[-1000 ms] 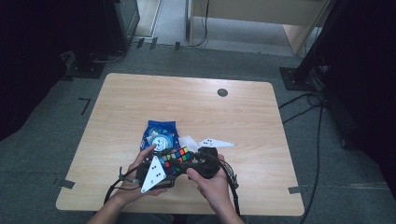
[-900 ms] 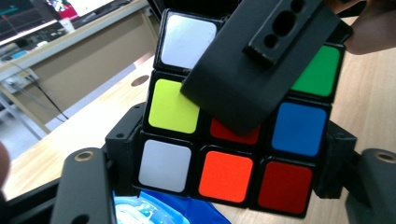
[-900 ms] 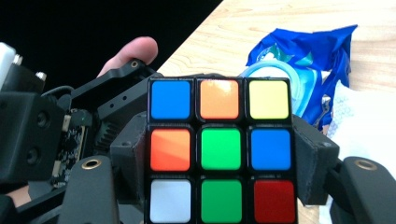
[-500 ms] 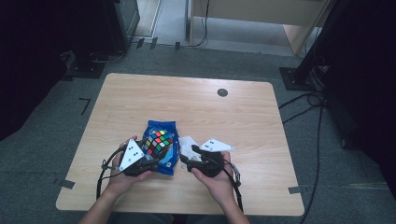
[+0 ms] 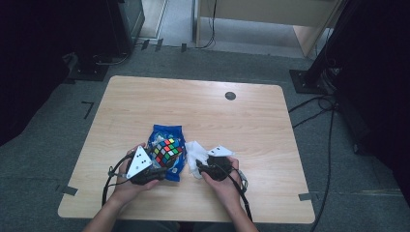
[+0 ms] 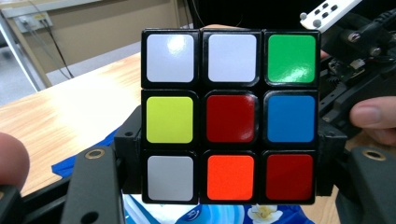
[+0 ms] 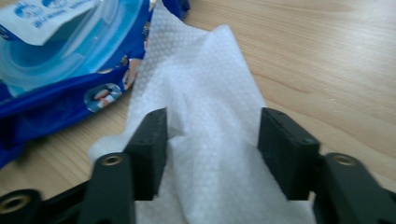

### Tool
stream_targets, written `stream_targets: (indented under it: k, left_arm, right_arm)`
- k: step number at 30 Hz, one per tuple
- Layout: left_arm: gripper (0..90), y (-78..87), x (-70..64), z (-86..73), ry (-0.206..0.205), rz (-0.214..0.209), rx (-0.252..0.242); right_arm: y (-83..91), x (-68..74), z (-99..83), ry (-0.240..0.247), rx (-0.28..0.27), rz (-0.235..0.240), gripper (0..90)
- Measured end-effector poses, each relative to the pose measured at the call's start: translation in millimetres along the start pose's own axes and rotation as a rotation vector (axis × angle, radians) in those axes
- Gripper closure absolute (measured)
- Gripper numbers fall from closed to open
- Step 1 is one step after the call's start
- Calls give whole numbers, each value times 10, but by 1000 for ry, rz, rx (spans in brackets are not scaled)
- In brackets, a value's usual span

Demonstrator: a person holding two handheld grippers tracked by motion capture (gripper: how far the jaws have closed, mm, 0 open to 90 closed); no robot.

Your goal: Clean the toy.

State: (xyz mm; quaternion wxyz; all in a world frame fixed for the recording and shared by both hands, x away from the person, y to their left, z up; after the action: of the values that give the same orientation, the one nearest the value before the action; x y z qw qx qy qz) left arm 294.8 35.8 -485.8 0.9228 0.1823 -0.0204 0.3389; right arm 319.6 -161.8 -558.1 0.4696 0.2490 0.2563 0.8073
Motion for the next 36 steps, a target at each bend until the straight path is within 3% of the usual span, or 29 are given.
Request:
stream_targets:
  k: [3, 4, 7, 9, 11, 14, 17, 19, 21, 25, 29, 32, 36]
  left_arm:
    - [338, 1, -18, 3, 0, -12, 1]
    - [338, -1, -25, 5, 3, -15, 1]
    - [338, -7, -44, 6, 2, -23, 1]
    - [338, -13, -58, 7, -1, -29, 4]
    - [338, -21, -71, 8, 2, -35, 5]
    - [338, -38, -101, 9, -1, -49, 7]
    - [337, -61, -156, 14, -3, -70, 9]
    - [338, -76, -217, 25, -17, -85, 13]
    - [338, -84, -281, 39, -36, -103, 13]
    - [338, -102, -393, 61, -60, -141, 7]
    - [338, -121, -473, 59, -79, -161, 15]
    - [338, -124, -485, 69, -74, -169, 12]
    - [338, -123, -459, 67, -68, -163, 13]
  right_arm:
    - [9, -20, -21, 40, -18, -41, 599]
    - [15, -28, -25, 31, -21, -40, 677]
    - [43, -100, -30, 19, -16, 2, 843]
    - [68, -144, -35, -34, 1, 41, 875]
    - [114, -166, -28, -70, 12, 73, 884]
    - [331, -59, 141, -95, -125, 201, 885]
    - [589, 120, 346, -90, -244, 277, 884]
    - [714, 234, 434, -82, -295, 323, 884]
    - [821, 338, 498, -56, -332, 330, 884]
    - [885, 483, 552, -63, -326, 399, 882]
    - [862, 519, 542, -87, -312, 429, 882]
    - [910, 592, 563, -109, -322, 501, 881]
    - [1011, 764, 604, -55, -324, 586, 879]
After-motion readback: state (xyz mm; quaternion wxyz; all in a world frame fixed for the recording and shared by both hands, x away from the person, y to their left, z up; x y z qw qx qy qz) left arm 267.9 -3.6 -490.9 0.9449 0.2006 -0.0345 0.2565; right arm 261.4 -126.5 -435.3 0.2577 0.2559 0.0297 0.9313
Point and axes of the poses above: each handheld gripper's, and its own axes: y roughly backward along the jaws, z roughly out of its top, x roughly to its left, the point moved 6 cm from there along -y, roughly forward along the jaws, and after that the axes turned 4 degrees about -y, right-handed, at the moved point
